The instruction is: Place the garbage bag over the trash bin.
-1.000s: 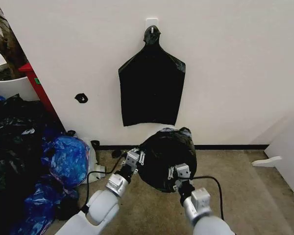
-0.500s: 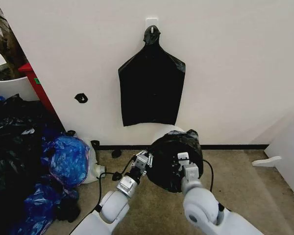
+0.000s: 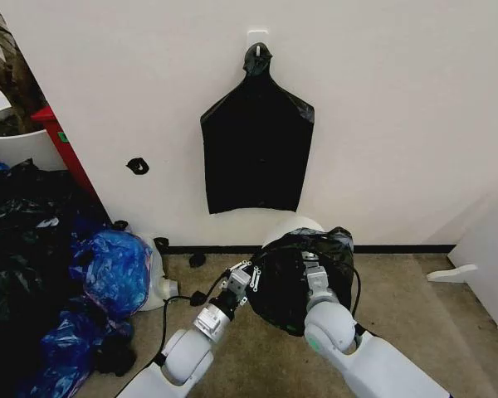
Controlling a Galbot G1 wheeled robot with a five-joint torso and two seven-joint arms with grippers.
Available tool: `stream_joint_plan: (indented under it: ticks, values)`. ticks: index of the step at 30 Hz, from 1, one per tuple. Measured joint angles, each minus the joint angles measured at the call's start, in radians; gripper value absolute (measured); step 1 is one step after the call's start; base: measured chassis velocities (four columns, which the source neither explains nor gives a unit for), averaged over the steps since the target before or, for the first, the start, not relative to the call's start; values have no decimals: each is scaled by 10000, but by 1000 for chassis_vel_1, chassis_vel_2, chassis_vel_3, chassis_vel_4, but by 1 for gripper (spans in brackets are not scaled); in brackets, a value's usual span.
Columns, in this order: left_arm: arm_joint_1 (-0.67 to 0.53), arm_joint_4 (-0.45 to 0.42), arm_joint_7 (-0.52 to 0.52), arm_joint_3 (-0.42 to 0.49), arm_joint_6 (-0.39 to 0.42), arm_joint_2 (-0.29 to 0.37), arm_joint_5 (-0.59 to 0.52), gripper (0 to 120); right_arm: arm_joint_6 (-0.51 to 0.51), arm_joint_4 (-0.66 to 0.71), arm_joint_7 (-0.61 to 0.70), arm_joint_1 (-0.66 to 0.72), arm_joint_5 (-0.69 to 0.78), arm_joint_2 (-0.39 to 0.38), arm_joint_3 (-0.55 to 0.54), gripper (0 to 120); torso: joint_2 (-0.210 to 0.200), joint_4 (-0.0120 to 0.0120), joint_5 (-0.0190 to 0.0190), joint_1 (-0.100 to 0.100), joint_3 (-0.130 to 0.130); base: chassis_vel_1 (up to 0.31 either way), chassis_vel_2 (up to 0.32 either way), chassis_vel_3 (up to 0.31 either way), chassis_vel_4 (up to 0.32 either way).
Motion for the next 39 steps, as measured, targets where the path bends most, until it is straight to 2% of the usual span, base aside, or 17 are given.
stream_joint_plan:
  ticks: [4, 6, 8, 12, 15, 22, 27, 31, 34, 39]
  values:
    - [-98, 31, -88, -42, 241, 8, -193, 1, 201, 783, -222, -431, -18, -188, -98, 0, 0, -1, -1, 0, -1, 0, 0, 0, 0]
    - [-143, 61, -90, -45, 271, 17, -199, 1, 26, 1374, -191, -692, 720, -287, -249, 0, 0, -3, -2, -1, -1, 0, 0, 0, 0]
    - [-163, 61, -83, -42, 273, 30, -182, 1, -587, 1898, 108, -846, 1752, -320, -444, 0, 0, -2, -1, -1, -1, 0, 0, 0, 0]
    - [-132, -41, -54, -26, 266, 46, -167, 1, -1278, 2024, 489, -793, 2501, -265, -572, 0, 0, -1, -1, -1, -1, 0, 0, 0, 0]
    - [-17, -307, 29, -23, 225, 119, -163, 1, -1623, 1515, 714, -487, 2773, -141, -619, 0, 0, 0, 0, 0, -1, 0, 0, 0, 0]
    - [209, -692, 86, -35, 156, 357, -162, 1, -1835, 650, 856, -65, 2591, 22, -626, 0, 0, 1, -1, 0, -1, 0, 0, 0, 0]
    - [518, -1134, 160, -50, 101, 613, -168, 1, -1726, -560, 706, 243, 1118, 131, -537, 0, 0, 0, 0, 0, 0, 0, 0, 0, 0]
    - [597, -1232, 171, -49, 101, 637, -170, 1, -1353, -887, 517, 267, 434, 190, -518, 0, 0, 0, 1, -1, -1, 0, 0, 0, 0]
    - [575, -1204, 167, -95, 100, 650, -207, 1, -1118, -501, 427, 80, 152, 148, -468, 0, 0, -1, 0, 0, -1, 0, 0, 0, 0]
    - [470, -1086, 58, -155, 219, 603, -357, 1, -1078, 490, 460, -267, 573, 17, -572, 0, 0, -1, -1, -1, 0, 0, 0, 0, 0]
